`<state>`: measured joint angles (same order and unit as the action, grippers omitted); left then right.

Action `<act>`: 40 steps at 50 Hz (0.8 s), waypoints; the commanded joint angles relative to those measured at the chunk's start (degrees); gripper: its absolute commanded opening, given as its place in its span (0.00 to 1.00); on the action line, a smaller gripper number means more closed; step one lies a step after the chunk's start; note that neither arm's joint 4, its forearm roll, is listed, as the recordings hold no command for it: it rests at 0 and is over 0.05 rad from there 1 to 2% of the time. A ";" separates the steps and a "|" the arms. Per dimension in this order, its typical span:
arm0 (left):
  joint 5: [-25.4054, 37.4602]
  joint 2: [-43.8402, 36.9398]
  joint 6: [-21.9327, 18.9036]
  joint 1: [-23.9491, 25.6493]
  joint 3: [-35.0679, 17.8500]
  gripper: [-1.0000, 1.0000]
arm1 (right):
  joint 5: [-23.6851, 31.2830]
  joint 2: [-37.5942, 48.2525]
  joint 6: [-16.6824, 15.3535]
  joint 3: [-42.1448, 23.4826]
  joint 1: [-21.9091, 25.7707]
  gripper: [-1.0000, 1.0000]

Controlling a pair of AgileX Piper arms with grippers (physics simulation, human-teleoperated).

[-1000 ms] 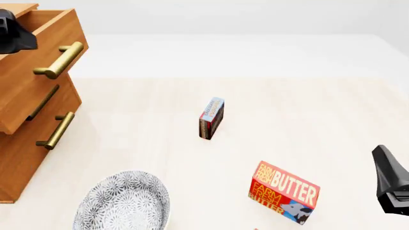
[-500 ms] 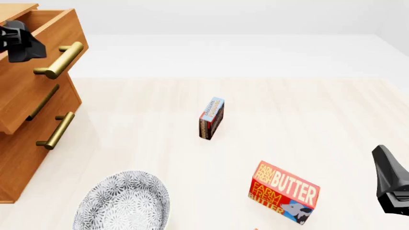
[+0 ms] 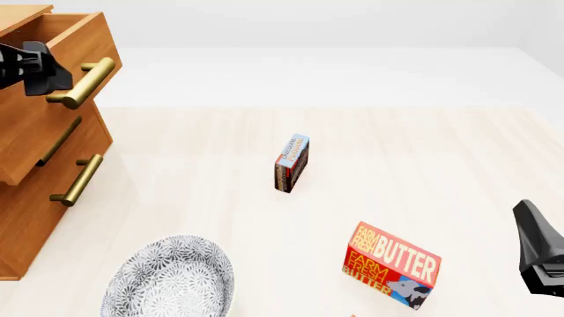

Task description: Put the chocolate pudding in the top drawer of the cabinet and close it.

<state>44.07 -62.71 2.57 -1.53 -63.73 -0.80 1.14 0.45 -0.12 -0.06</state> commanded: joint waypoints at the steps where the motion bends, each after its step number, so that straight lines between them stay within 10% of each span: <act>1: -0.89 -0.51 0.12 0.12 1.04 1.00 | 0.00 0.00 -0.01 0.00 0.00 1.00; 40: -1.93 -0.28 -0.19 4.45 2.84 1.00 | 0.00 0.00 0.01 0.00 -0.01 1.00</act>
<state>42.32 -63.05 2.64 1.91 -61.24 -0.80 1.14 0.46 -0.12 -0.06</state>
